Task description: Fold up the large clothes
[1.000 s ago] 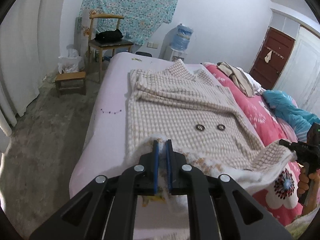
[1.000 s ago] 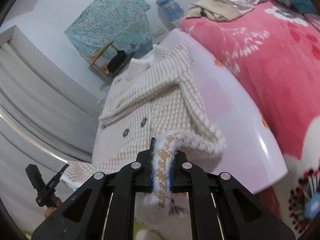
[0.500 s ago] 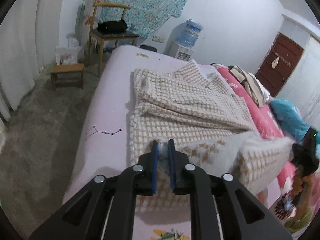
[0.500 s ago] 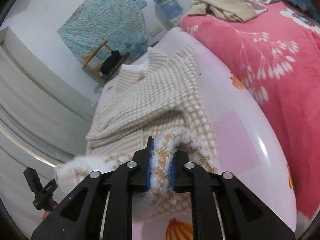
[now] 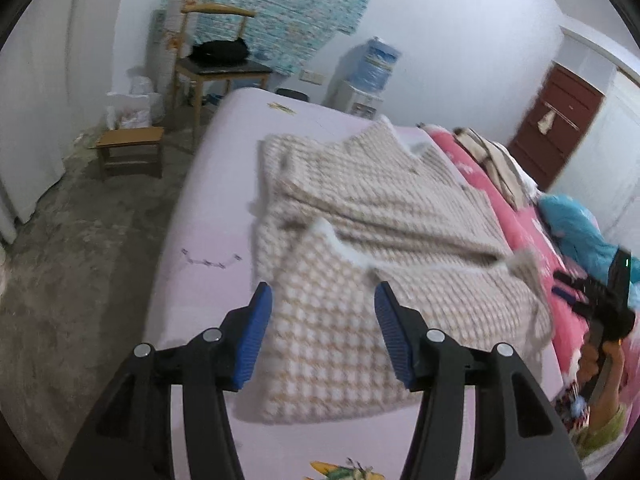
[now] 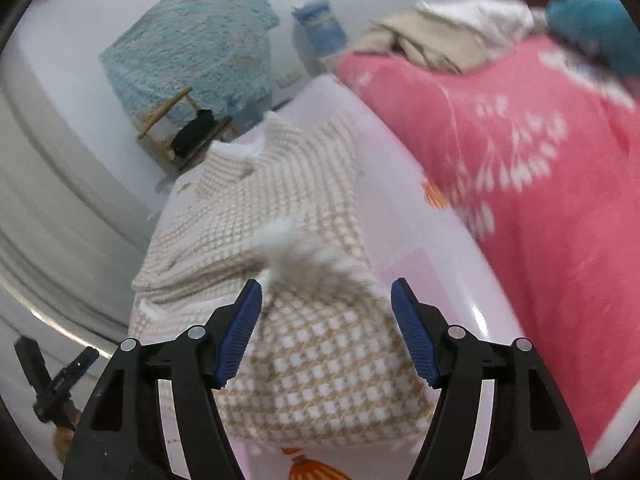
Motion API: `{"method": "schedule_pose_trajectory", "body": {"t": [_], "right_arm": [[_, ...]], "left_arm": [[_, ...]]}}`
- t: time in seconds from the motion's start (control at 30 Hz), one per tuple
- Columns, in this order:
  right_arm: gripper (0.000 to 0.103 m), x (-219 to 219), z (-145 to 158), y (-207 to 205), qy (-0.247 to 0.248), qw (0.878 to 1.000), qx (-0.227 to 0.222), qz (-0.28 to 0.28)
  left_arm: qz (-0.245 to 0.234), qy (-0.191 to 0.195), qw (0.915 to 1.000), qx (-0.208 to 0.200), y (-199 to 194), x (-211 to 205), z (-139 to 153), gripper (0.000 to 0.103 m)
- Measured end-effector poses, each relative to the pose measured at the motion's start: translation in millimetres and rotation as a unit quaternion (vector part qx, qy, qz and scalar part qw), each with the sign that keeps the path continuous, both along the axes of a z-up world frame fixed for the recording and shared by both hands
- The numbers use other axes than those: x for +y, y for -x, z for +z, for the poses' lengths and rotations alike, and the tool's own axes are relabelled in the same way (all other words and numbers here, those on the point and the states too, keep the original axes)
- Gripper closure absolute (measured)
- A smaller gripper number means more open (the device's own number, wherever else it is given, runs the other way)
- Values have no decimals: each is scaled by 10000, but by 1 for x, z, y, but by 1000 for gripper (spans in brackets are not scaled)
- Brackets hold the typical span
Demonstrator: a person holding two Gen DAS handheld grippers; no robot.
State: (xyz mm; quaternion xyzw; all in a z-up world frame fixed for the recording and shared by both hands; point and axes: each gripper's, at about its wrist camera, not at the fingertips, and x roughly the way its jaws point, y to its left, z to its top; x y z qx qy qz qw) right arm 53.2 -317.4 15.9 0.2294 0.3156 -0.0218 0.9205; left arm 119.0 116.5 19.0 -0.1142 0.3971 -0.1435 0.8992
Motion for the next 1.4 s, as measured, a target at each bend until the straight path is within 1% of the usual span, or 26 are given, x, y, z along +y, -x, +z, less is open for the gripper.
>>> {"method": "schedule_pose_trajectory", "body": {"t": [0.07,0.13,0.2,0.27,0.33,0.37,0.4,0.47,0.5,0.57,0.63,0.7,0.77,0.8,0.83,0.87,0.9,0.93,0.97,1.03,1.07,1.13,1.2,1.27,1.33,1.4], "right_arm": [[38,17,8,6,192,9989,-159,385],[42,41,8,5,509,9952,-166,820],[49,72,2,0,919,9879,-49,1249],[52,97,-14,-6,1054,9789,147,1742],[54,108,-33,-12,1087,9745,430,1916],[55,112,-52,-19,1192,9715,792,1888],[55,114,-65,-23,1251,9691,1013,1869],[54,112,-67,-20,1176,9719,916,1822],[55,110,-65,-19,1126,9720,968,1821],[55,102,-57,-14,982,9753,991,1714],[52,92,-48,-5,861,9794,935,1568],[50,75,-36,14,636,9859,800,1328],[49,53,-30,36,451,9918,685,979],[46,41,-28,45,400,9937,644,820],[46,28,-27,57,314,9961,599,570],[46,24,-25,59,247,9971,592,415],[46,11,-27,69,78,9980,605,157],[46,2,-29,75,-68,9981,619,-10],[46,-9,-33,82,-234,9975,624,-216],[46,-19,-37,86,-340,9965,626,-442],[46,-24,-40,87,-360,9960,622,-534],[46,-27,-45,82,-380,9954,619,-618],[46,-32,-48,75,-449,9949,630,-649],[48,-34,-47,73,-461,9952,608,-613],[48,-32,-42,72,-343,9964,546,-552],[48,-27,-41,70,-218,9972,526,-481]], "left_arm": [[-160,-52,9998,70,5,-11,-7,51],[-209,-228,9993,191,6,-21,-16,51],[-118,-588,9971,466,6,-28,-31,51],[-23,-987,9927,690,8,-31,-48,51],[28,-1117,9918,625,14,-30,-52,51],[64,-1173,9912,617,16,-29,-52,51],[77,-1147,9910,692,17,-27,-55,51],[145,-869,9926,830,19,-17,-59,51],[186,-610,9939,900,20,-9,-59,51],[254,-419,9954,824,23,0,-55,51],[269,-352,9966,700,27,4,-49,51],[283,-200,9975,620,32,9,-44,51],[295,-78,9979,571,33,11,-42,51],[340,-75,9979,552,33,12,-42,51],[364,-97,9977,565,32,12,-44,51],[395,-127,9973,600,30,12,-46,51],[452,-156,9967,650,28,12,-49,54],[465,-148,9966,668,25,12,-51,62],[472,-105,9964,691,23,12,-55,65],[454,-31,9963,725,18,12,-59,80],[417,3,9965,728,16,10,-60,84],[436,-101,9969,653,18,7,-60,92],[430,-193,9973,557,22,5,-54,95],[472,-86,9976,508,32,9,-46,96],[519,7,9971,553,39,15,-44,96],[577,98,9957,717,44,20,-50,96]]}}
